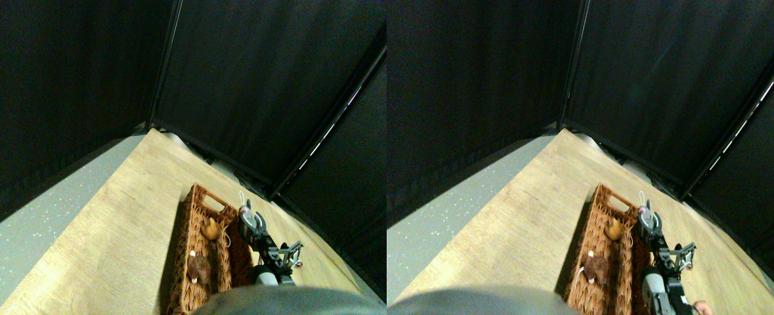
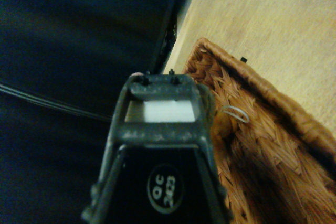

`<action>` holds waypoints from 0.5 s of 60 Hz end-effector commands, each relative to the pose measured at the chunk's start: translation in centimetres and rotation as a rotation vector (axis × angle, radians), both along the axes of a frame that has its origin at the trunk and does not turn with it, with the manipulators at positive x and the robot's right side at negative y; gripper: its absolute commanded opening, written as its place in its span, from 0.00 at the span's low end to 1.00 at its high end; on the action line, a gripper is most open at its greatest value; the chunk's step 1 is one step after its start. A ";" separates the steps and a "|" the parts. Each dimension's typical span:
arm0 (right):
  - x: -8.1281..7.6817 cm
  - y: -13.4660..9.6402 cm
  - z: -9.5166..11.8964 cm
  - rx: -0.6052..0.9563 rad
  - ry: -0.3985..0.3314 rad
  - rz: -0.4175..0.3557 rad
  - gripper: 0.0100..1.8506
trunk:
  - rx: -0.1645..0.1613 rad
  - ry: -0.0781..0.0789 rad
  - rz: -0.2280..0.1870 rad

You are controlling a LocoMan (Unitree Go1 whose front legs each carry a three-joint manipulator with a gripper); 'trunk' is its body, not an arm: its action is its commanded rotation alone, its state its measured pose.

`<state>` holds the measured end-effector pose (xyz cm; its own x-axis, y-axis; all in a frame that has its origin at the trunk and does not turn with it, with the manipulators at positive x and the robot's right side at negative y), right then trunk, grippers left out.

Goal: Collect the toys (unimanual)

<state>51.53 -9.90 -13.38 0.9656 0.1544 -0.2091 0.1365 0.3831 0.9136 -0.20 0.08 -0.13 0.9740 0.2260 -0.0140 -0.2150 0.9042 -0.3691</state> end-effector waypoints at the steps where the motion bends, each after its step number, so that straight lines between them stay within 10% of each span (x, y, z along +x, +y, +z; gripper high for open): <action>1: 0.2 0.3 -0.2 0.009 -0.010 -0.005 0.03 | -0.001 0.015 0.018; 7: 0.0 0.2 -0.3 -0.044 0.004 -0.011 0.03 | 0.001 0.017 0.017; 16: 0.1 -0.5 -0.2 -0.092 0.044 0.035 0.60 | 0.010 0.022 0.010; 30: 0.1 -1.6 -0.1 -0.086 0.021 0.007 0.67 | 0.029 0.028 -0.005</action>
<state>51.34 -11.31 -14.01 0.9471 0.1487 -0.2845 0.1856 0.4696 0.8631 -0.29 0.08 -0.19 0.9757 0.2183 -0.0166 -0.2101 0.9122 -0.3518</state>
